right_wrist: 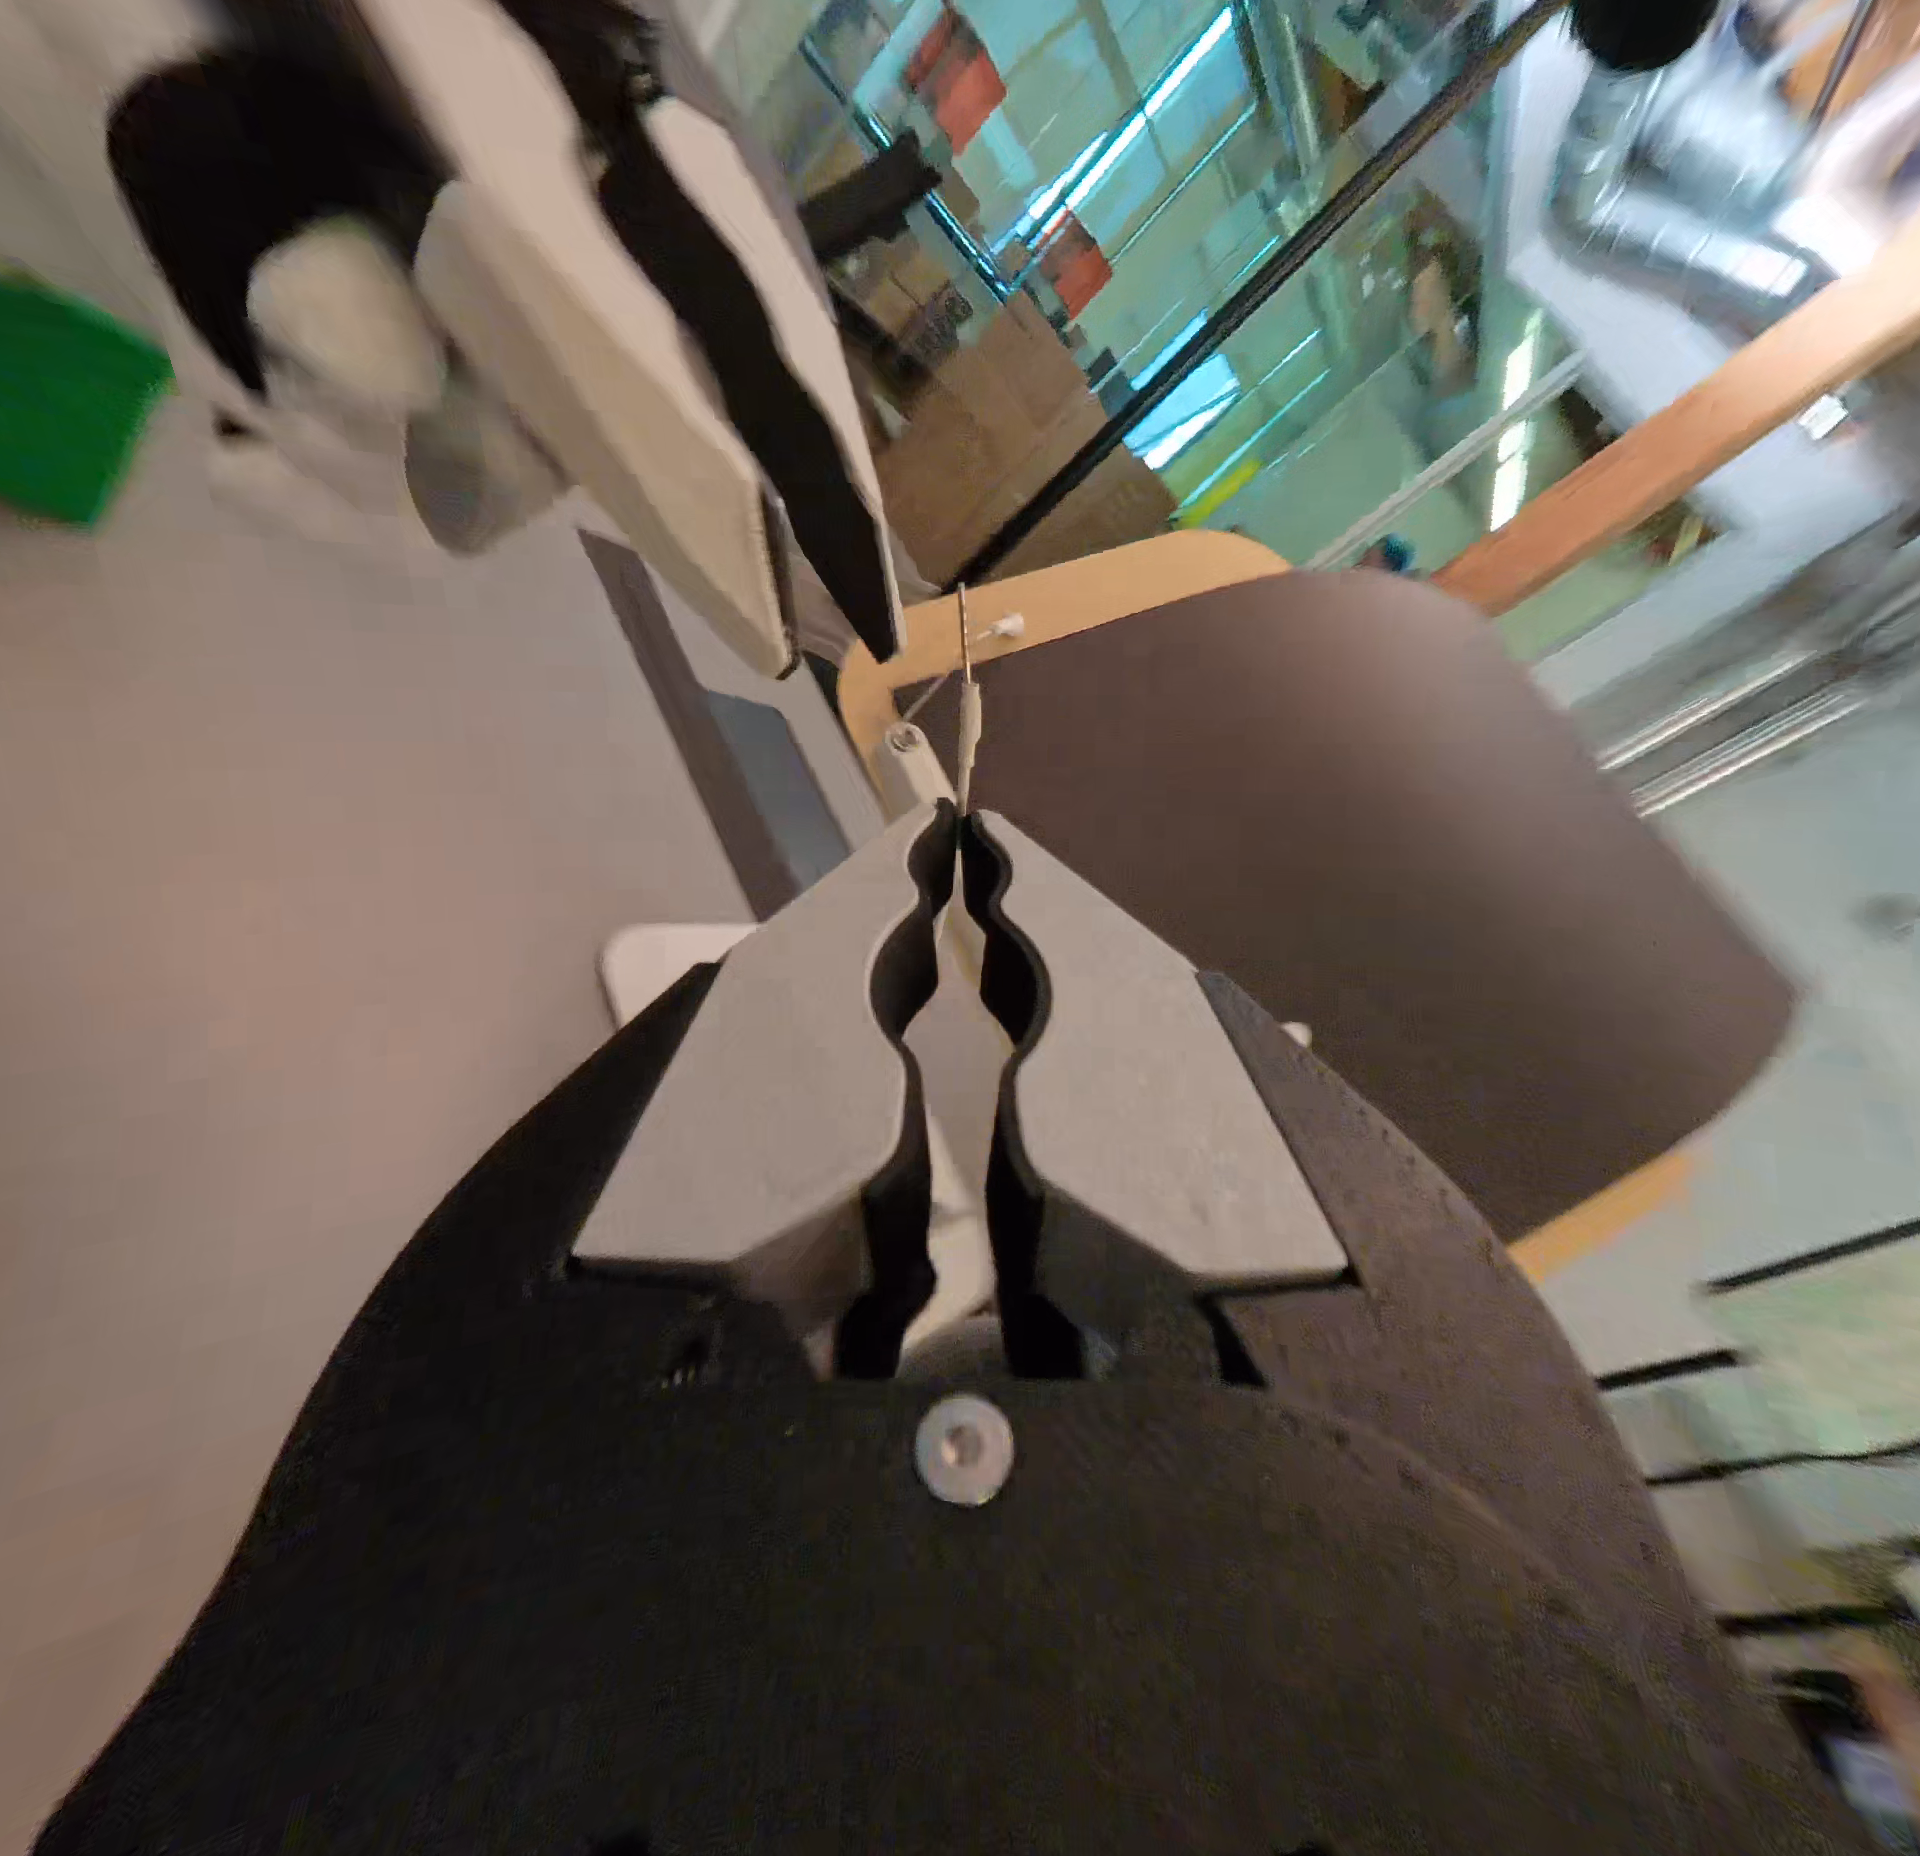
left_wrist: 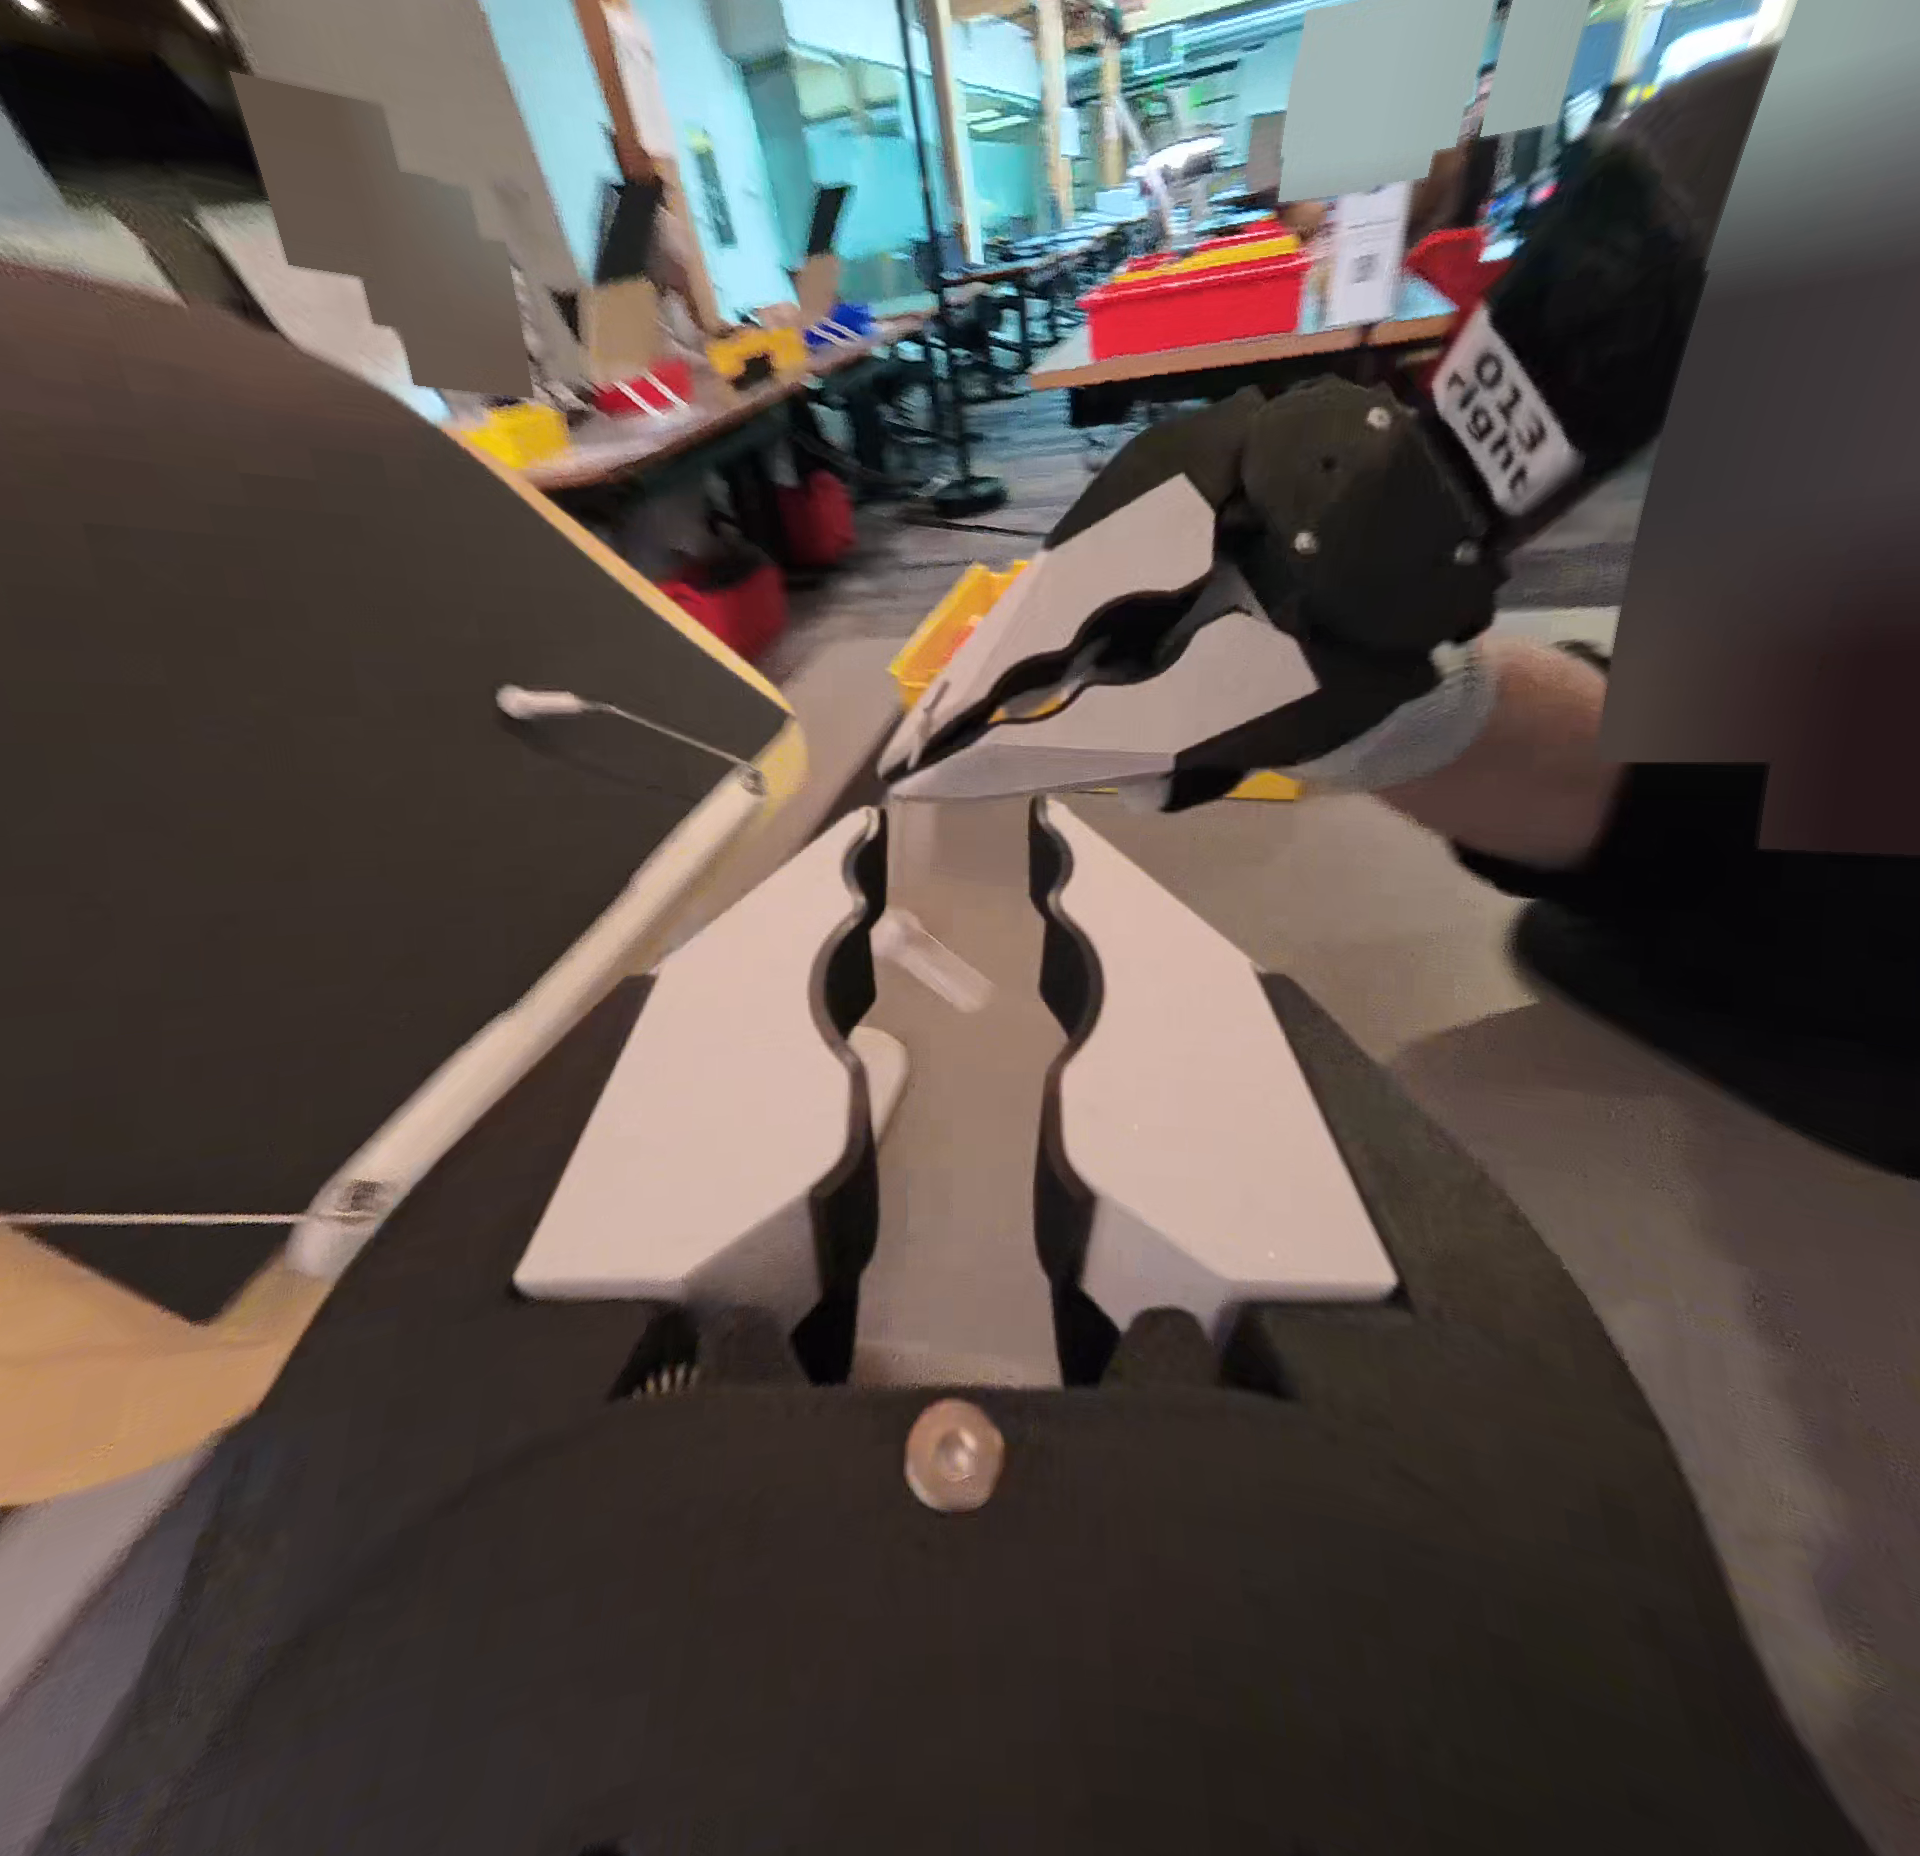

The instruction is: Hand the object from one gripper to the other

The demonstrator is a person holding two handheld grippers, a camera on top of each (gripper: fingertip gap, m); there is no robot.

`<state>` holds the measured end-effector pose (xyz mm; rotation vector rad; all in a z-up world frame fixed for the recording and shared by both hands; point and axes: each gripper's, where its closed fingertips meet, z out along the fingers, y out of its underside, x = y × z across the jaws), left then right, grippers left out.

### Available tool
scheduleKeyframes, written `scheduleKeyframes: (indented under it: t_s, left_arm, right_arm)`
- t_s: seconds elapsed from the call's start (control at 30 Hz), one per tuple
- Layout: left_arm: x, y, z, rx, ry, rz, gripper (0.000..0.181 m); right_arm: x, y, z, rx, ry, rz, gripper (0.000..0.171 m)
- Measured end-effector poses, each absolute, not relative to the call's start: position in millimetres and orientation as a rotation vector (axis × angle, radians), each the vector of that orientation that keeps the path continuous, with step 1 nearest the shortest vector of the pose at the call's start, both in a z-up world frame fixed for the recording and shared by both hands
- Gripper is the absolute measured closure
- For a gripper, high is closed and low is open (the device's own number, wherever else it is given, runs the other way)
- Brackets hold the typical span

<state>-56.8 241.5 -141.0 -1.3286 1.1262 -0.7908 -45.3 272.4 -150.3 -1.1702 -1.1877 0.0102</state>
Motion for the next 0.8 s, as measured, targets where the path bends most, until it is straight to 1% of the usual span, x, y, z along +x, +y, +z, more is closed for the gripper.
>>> scheduleKeyframes:
  t_s: [0.1, 0.2, 0.27, 0.37, 0.5, 0.8]
  left_arm:
    - [-54.2, 245.2, -131.6, -1.242, 1.109, -0.597, 0.155]
    - [-56.9, 251.3, -119.1, -1.164, 1.058, -0.396, 0.16]
    - [-57.5, 254.0, -121.2, -1.178, 1.072, -0.33, 0.16]
    - [-53.0, 252.7, -124.9, -1.192, 1.079, -0.361, 0.161]
    - [-52.5, 250.7, -115.1, -1.191, 0.99, -0.551, 0.168]
    - [-46.9, 248.8, -118.1, -1.183, 0.991, -0.594, 0.177]
  right_arm:
    - [-44.2, 273.7, -151.4, -1.263, -1.123, 0.22, 0.171]
    - [-43.9, 273.6, -156.6, -1.261, -1.153, 0.219, 0.171]
    - [-45.7, 272.0, -158.9, -1.26, -1.172, 0.221, 0.171]
    - [-50.8, 267.8, -158.3, -1.255, -1.166, 0.282, 0.171]
    - [-55.4, 263.1, -155.5, -1.25, -1.147, 0.363, 0.171]
    - [-62.2, 259.8, -155.3, -1.254, -1.125, 0.434, 0.171]
